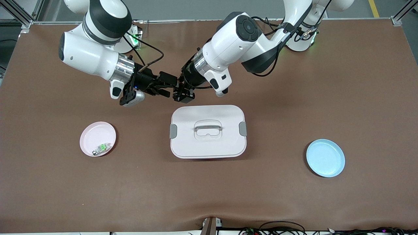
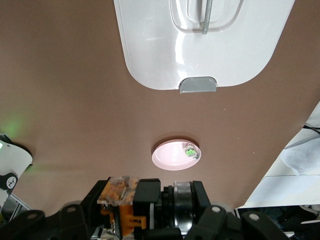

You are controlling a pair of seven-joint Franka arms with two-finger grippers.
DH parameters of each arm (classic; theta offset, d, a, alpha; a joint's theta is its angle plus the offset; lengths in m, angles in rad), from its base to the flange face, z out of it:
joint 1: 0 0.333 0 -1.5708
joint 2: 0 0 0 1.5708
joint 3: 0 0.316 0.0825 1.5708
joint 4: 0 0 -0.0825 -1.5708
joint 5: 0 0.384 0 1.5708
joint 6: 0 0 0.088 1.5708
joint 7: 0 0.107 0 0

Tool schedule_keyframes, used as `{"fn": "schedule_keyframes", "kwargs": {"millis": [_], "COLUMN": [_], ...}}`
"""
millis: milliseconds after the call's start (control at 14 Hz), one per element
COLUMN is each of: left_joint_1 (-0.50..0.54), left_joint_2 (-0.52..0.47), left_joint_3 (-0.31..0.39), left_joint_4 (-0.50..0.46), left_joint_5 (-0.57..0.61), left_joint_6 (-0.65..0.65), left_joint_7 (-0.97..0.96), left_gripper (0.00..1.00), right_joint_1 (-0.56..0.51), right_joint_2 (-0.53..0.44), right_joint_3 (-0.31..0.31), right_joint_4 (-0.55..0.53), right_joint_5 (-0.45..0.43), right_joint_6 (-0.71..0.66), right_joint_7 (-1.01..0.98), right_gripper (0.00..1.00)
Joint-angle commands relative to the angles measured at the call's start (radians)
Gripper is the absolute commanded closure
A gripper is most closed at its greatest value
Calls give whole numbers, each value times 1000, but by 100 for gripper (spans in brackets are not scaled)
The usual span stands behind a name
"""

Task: Transfer orange switch to right arm and place
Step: 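Grasp the switch with the right gripper and open the left gripper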

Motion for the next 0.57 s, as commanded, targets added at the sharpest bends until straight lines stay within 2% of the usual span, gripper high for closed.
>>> {"fn": "schedule_keyframes", "kwargs": {"millis": [0, 71, 142, 285, 356, 499], "left_joint_1": [-6, -6, -6, -6, -6, -6], "left_joint_2": [0, 0, -2, -2, -2, -2], "left_joint_3": [1, 1, 1, 1, 1, 1], "left_joint_4": [3, 1, 3, 3, 3, 1], "left_joint_5": [21, 21, 19, 21, 19, 21], "left_joint_6": [12, 12, 12, 12, 12, 12], "left_joint_7": [-12, -12, -12, -10, -10, -10], "left_gripper": [82, 82, 82, 82, 82, 82], "right_joint_1": [8, 10, 10, 25, 27, 28], "right_joint_2": [-3, -3, -3, -3, -3, -3], "right_joint_3": [-3, -3, -2, -2, -3, -3], "right_joint_4": [-7, -7, -7, -9, -9, -9], "right_joint_5": [26, 26, 26, 26, 26, 26], "right_joint_6": [6, 8, 8, 12, 14, 12], "right_joint_7": [-27, -39, -45, -45, -45, -45], "right_gripper": [12, 27, 31, 31, 38, 40]}}
